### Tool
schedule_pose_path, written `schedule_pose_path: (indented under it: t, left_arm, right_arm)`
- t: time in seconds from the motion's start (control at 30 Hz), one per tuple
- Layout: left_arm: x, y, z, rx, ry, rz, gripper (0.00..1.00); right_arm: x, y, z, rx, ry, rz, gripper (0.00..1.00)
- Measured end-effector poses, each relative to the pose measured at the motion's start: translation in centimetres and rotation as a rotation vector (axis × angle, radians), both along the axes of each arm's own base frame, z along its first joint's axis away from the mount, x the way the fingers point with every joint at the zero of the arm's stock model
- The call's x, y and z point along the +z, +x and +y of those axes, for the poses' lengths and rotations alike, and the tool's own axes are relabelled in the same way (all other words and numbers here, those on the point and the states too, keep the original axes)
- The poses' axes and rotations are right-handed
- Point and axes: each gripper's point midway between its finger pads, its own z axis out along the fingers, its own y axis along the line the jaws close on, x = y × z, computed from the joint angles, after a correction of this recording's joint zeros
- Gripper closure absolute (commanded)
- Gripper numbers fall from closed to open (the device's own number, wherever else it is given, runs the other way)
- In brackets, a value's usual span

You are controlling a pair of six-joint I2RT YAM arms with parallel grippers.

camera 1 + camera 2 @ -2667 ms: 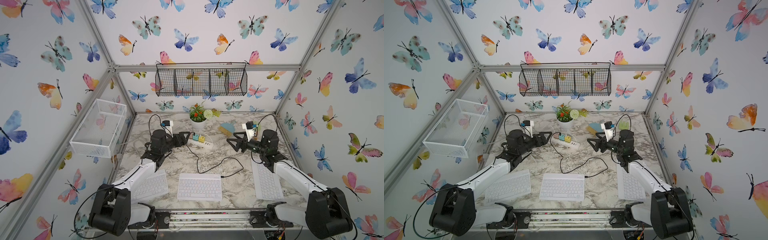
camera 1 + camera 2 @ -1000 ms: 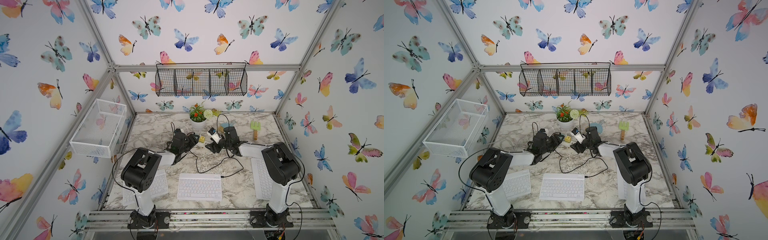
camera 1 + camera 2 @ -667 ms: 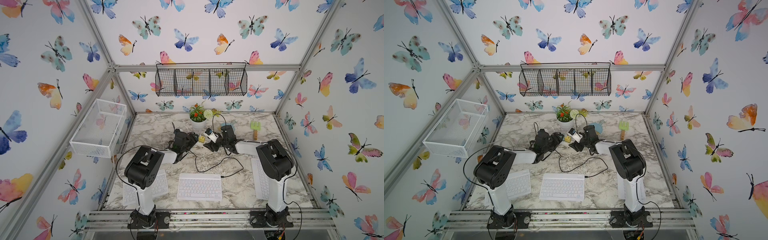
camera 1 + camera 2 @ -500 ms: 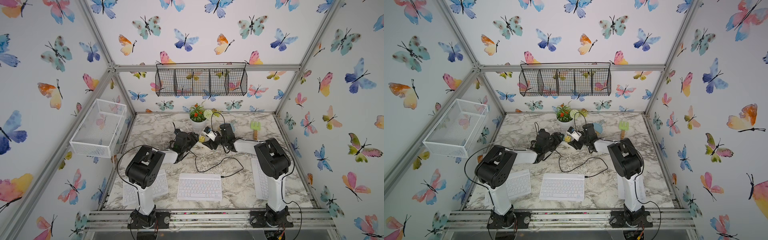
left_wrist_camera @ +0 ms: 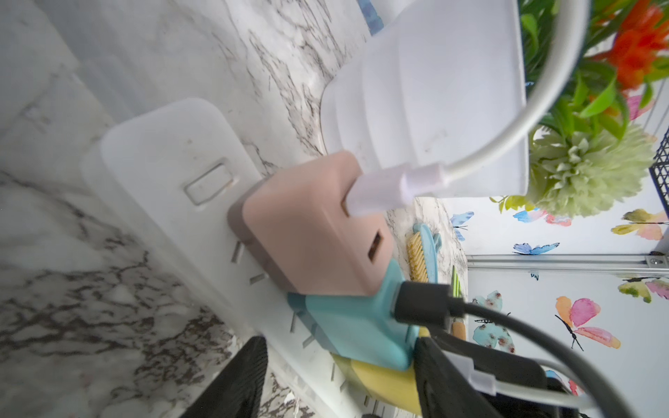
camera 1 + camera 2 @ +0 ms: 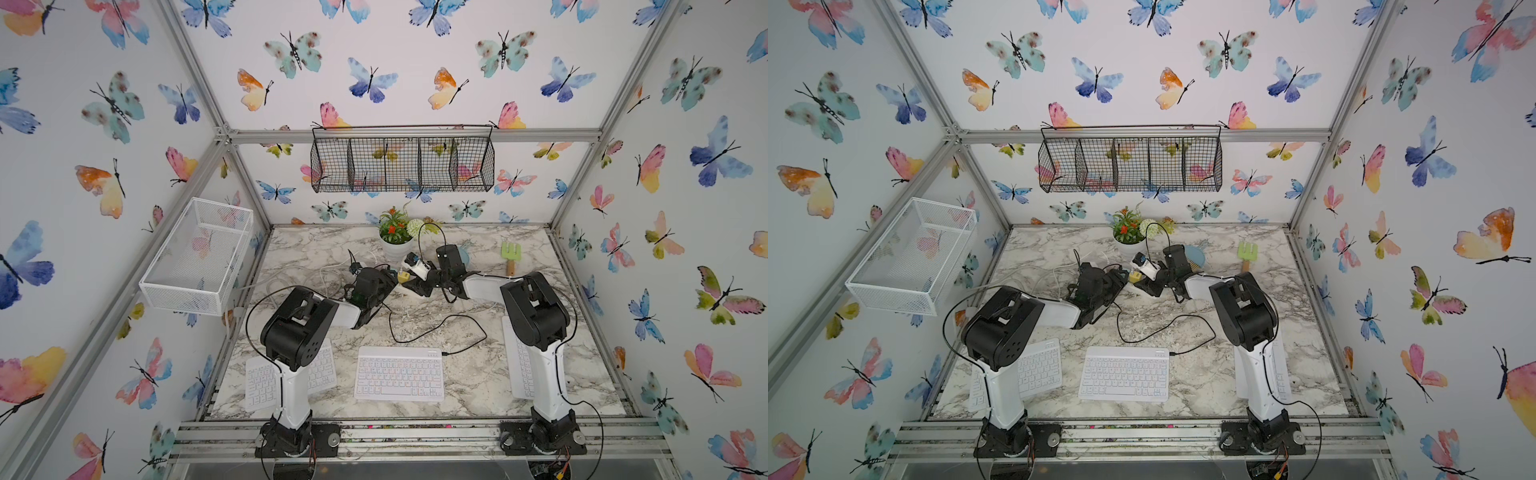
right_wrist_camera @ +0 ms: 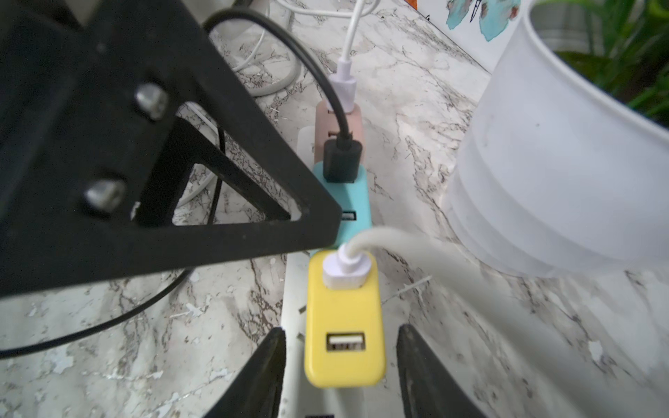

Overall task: Unplug the wireless keyboard
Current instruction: Remove the plug from the socket.

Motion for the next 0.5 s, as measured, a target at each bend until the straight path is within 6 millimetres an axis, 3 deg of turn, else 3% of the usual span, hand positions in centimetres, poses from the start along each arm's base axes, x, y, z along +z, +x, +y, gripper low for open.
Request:
schedule_pose_path:
  t: [0.5]
  left_arm:
    - [-0.13, 0.13, 0.10, 0.016, -0.001, 0.020, 0.39]
  right_arm:
    - [-0.68, 0.12, 0.37, 0.020, -0.023, 0.052, 0.75]
